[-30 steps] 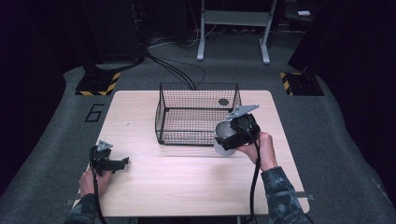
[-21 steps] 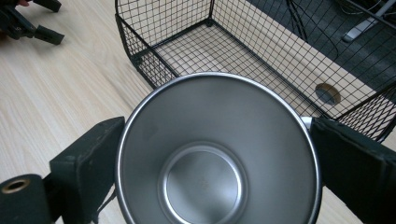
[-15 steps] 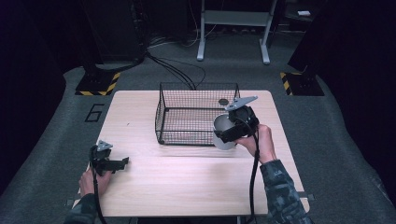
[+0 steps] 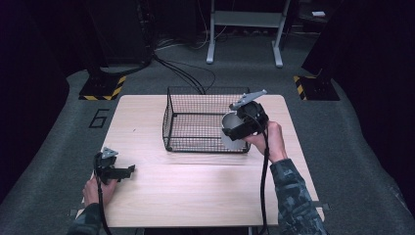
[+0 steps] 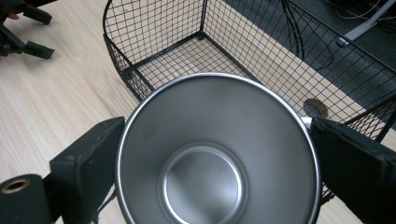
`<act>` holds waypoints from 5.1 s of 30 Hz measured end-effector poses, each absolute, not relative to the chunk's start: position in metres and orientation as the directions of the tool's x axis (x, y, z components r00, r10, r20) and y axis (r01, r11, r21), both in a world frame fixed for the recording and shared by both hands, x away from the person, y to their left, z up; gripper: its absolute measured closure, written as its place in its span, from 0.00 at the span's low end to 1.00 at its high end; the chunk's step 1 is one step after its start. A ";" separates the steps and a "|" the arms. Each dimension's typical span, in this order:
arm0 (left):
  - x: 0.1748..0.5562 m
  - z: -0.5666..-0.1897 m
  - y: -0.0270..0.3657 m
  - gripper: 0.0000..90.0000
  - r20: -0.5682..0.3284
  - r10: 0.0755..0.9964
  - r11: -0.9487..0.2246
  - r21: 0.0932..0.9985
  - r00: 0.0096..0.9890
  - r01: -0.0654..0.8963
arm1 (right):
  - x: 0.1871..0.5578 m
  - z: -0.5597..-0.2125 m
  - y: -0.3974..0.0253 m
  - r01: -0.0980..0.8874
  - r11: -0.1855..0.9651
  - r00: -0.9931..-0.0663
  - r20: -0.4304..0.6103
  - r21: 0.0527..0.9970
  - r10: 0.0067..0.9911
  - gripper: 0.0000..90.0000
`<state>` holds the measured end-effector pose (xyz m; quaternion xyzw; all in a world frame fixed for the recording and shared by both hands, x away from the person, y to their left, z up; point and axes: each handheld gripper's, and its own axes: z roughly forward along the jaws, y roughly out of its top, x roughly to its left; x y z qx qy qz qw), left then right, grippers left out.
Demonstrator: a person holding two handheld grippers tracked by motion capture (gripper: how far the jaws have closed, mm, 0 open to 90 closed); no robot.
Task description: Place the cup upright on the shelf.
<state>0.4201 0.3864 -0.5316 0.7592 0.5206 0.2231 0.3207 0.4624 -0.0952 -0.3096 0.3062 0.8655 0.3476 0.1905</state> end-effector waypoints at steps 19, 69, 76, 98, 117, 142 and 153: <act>0.420 -0.532 0.386 0.00 0.005 0.933 -0.252 0.719 0.359 0.647 | 0.490 -0.305 -0.083 0.417 0.567 -0.731 -0.108 0.710 0.673 0.07; 0.420 -0.532 0.386 0.00 0.003 0.933 -0.252 0.719 0.360 0.648 | 0.564 -0.340 -0.044 0.505 0.534 -0.683 -0.063 0.678 0.727 0.07; 0.420 -0.532 0.386 0.00 0.003 0.933 -0.251 0.719 0.359 0.648 | 0.572 -0.351 -0.039 0.529 0.520 -0.669 -0.047 0.670 0.741 0.07; 0.420 -0.532 0.386 0.00 0.003 0.933 -0.252 0.719 0.360 0.648 | 0.587 -0.385 -0.023 0.590 0.499 -0.644 -0.003 0.635 0.765 0.07; 0.420 -0.532 0.386 0.00 0.003 0.933 -0.252 0.719 0.360 0.648 | 0.596 -0.411 -0.013 0.627 0.495 -0.624 0.007 0.602 0.782 0.07; 0.420 -0.532 0.386 0.00 0.003 0.933 -0.252 0.718 0.360 0.648 | 0.592 -0.414 -0.011 0.653 0.481 -0.596 0.005 0.585 0.803 0.01; 0.420 -0.532 0.386 0.00 0.003 0.933 -0.252 0.719 0.359 0.648 | 0.581 -0.398 -0.023 0.617 0.451 -0.606 0.024 0.645 0.795 0.00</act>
